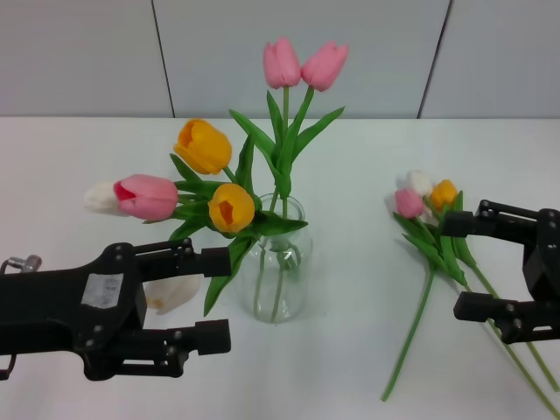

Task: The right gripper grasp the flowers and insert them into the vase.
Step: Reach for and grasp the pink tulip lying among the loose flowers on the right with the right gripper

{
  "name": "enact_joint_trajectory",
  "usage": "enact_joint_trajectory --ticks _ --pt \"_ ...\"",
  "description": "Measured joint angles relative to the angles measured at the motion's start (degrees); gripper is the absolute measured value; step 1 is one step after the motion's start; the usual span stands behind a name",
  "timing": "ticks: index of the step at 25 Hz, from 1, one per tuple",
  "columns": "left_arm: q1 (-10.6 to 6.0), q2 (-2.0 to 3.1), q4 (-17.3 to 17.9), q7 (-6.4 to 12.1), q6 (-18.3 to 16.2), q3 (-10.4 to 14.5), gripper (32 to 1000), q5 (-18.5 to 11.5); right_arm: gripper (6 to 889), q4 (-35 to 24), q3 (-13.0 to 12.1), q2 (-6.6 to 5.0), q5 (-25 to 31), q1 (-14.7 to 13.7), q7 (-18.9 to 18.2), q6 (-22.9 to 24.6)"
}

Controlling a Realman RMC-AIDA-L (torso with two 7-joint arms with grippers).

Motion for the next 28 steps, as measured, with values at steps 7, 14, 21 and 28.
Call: enact_joint_trajectory --ticks 7,14,21,28 --pt "-0.17 0.00 0.00 0.00 0.00 0.00 835 0.03 850 0.00 0.00 0.00 -0.08 0.15 0.00 0.00" --pt "-0.33 0.00 0.00 0.00 0.00 0.00 835 0.15 850 0.00 0.00 0.00 -0.12 0.17 0.29 0.34" --pt "-0.13 0.00 0.00 0.00 0.00 0.00 835 0.13 849 -0.52 0.00 -0.77 -0.48 0.17 7.28 8.49" --pt "-0.04 0.00 0.00 0.00 0.00 0.00 835 0.08 849 -3.92 0.00 -2.28 -7.19 0.22 19.37 20.34"
